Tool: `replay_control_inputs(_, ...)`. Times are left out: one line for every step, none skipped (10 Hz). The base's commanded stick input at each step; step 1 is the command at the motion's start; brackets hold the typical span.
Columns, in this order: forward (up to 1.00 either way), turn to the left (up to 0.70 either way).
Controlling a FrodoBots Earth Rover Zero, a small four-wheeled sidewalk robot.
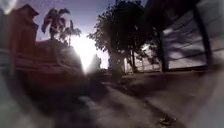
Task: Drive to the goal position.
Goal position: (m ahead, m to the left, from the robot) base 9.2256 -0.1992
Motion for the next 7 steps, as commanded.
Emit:
replay_control_inputs(0.70, 0.11)
replay_control_inputs(0.70, 0.11)
replay_control_inputs(0.70, 0.08)
replay_control_inputs(0.70, 0.00)
replay_control_inputs(0.70, 0.00)
replay_control_inputs(0.70, 0.00)
replay_control_inputs(0.70, 0.00)
